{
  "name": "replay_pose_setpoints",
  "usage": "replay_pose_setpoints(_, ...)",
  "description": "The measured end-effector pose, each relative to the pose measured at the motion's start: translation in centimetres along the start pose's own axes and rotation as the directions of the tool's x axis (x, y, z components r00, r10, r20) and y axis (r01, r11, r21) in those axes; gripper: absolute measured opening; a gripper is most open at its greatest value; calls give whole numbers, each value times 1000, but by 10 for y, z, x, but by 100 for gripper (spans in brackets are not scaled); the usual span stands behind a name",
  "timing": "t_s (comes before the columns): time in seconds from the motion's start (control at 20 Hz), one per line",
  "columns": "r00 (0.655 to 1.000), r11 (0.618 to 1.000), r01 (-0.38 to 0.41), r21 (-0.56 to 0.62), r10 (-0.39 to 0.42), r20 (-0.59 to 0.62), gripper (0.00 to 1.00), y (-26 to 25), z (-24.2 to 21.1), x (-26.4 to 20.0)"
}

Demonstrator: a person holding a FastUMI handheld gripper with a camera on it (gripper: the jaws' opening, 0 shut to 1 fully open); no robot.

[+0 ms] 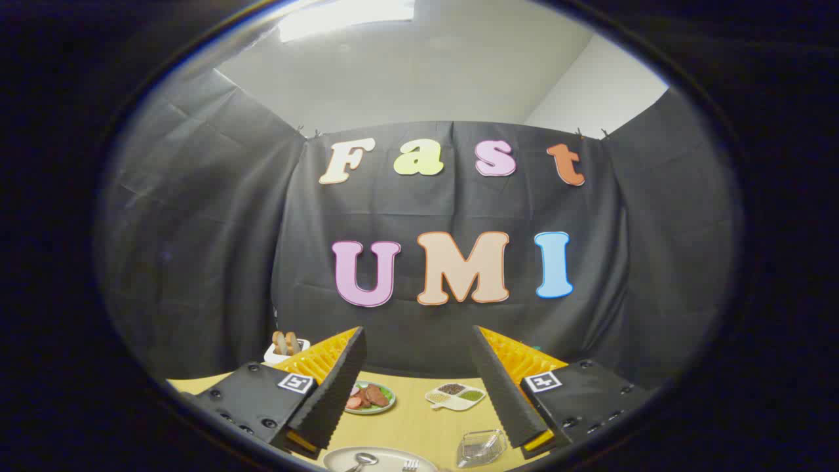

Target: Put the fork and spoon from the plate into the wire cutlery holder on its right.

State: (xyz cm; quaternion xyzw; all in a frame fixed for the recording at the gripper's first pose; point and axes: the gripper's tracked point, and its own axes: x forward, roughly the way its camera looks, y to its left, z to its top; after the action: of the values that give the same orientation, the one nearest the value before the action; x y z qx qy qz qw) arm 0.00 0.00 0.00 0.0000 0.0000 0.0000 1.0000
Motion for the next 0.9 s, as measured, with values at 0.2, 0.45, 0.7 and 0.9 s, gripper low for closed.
replay_pose_setpoints(0.2, 1000, 1000, 6, 8, -6, -17, 100, 0, -5, 1)
replay_pose_setpoints(0.45, 999, 1000, -1, -3, 1, -37, 100, 0, -8, 2)
replay_pose_setpoints(0.7, 999, 1000, -7, -8, 7, -35, 100, 0, -8, 1)
replay_pose_setpoints(0.9, 999, 1000, -7, -7, 7, -36, 100, -1, -9, 0)
